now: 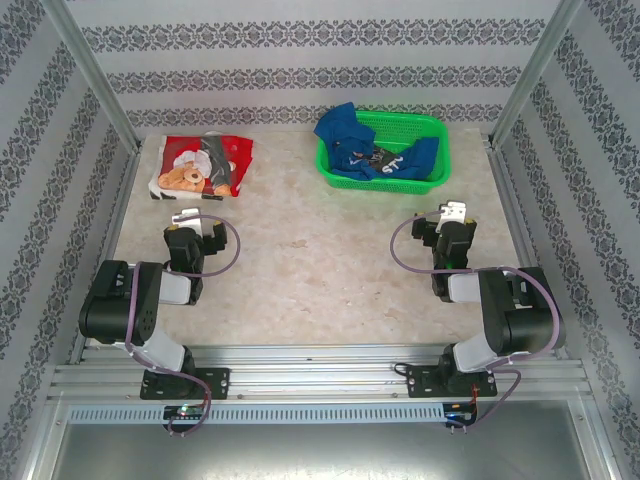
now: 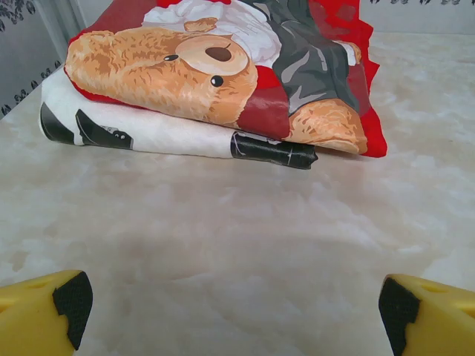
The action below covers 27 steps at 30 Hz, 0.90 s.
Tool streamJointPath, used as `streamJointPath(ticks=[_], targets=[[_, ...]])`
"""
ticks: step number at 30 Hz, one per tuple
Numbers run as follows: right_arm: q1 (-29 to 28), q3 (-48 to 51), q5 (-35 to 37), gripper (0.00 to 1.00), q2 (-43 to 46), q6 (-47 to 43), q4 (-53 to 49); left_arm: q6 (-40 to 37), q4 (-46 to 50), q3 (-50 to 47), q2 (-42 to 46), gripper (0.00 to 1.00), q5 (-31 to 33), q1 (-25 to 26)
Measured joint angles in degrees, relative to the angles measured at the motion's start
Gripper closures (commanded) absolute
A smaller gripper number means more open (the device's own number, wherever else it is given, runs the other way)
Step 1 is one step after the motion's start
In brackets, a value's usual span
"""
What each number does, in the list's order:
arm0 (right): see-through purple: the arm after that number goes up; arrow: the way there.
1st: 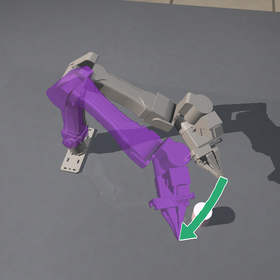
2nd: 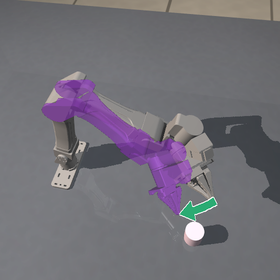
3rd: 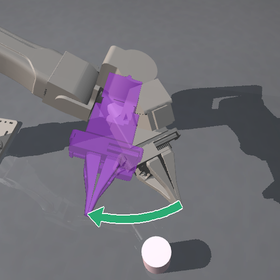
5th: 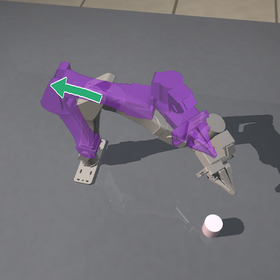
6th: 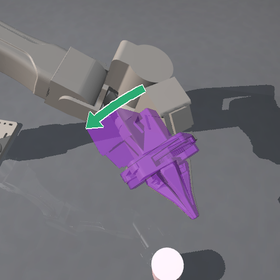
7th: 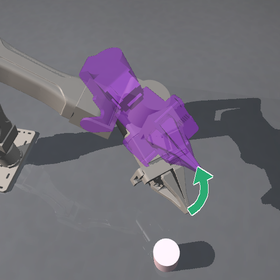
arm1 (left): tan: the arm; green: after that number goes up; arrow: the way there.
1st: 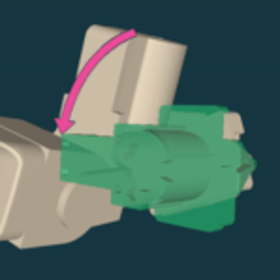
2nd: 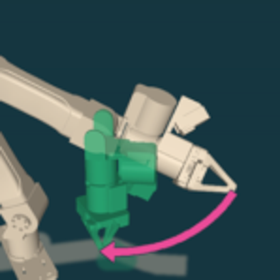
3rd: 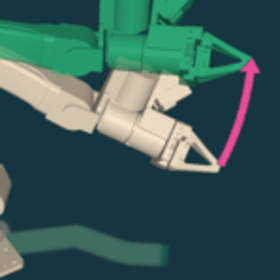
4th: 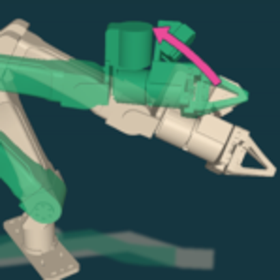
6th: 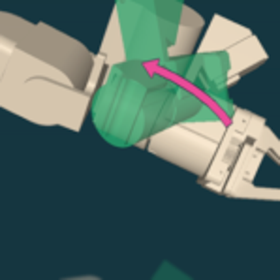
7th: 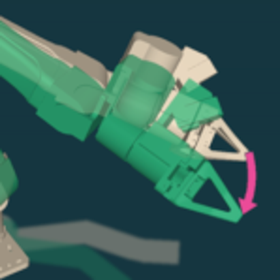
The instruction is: Fold and stack the t-shirts
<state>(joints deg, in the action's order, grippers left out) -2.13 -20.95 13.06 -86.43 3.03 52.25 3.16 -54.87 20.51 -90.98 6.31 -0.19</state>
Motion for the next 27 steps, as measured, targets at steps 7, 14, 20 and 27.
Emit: streamJointPath(ticks=[7, 14, 20, 27], targets=[[0.00, 0.00, 0.00, 0.02, 0.00, 0.00, 0.33, 0.00, 0.00, 0.00, 0.00, 0.00, 0.00, 0.00], [0.00, 0.00, -0.02, 0.02, 0.00, 0.00, 0.31, 0.00, 0.00, 0.00, 0.00, 0.00, 0.00, 0.00], [0.00, 0.00, -0.02, 0.02, 0.00, 0.02, 0.35, 0.00, 0.00, 0.00, 0.00, 0.00, -0.02, 0.00], [-5.25, -10.38, 1.66, 0.02, 17.20, 3.93, -31.08, 2.71, 30.49, 13.90, 17.46, 0.00, 0.59, 3.02]])
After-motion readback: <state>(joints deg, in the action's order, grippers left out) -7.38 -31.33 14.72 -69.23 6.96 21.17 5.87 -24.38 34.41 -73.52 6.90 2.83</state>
